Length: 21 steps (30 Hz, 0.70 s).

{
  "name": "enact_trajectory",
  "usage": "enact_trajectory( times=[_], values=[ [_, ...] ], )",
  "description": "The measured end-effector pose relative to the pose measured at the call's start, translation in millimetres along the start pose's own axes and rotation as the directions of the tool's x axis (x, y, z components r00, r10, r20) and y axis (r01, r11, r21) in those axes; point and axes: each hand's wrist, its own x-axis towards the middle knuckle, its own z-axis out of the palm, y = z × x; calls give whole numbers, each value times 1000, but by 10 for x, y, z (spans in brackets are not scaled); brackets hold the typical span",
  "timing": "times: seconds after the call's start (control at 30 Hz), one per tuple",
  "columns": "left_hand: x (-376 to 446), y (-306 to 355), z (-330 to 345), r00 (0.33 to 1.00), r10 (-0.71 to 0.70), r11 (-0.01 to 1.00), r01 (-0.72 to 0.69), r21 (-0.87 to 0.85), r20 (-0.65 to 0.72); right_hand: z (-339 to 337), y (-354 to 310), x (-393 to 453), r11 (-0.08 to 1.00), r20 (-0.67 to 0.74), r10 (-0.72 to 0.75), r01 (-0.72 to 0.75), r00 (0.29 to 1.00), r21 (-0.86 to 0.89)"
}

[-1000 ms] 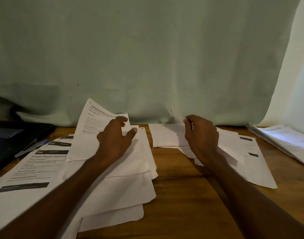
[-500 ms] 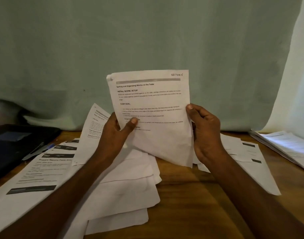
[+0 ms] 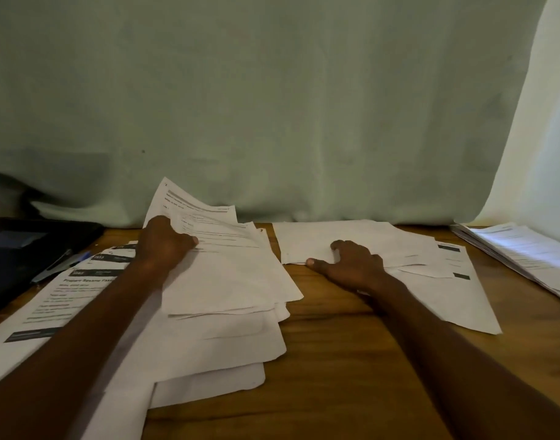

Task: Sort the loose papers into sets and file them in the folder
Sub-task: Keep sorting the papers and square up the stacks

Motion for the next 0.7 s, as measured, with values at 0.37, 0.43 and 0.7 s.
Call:
enact_trajectory(
  times=[0.37, 0.43, 0.7],
  values=[
    [-219, 151, 189, 978, 203, 900, -170, 401, -41, -56, 27, 98, 998, -99, -15, 9, 995, -58],
    [-241, 192, 225, 969, 248, 910, -226, 347, -20, -28, 50, 82, 998, -237, -51, 44, 970, -33],
    [-341, 292, 291, 934, 357, 934, -356, -21, 6, -299, -1, -21, 853, -816, -137, 485, 561, 190]
  ],
)
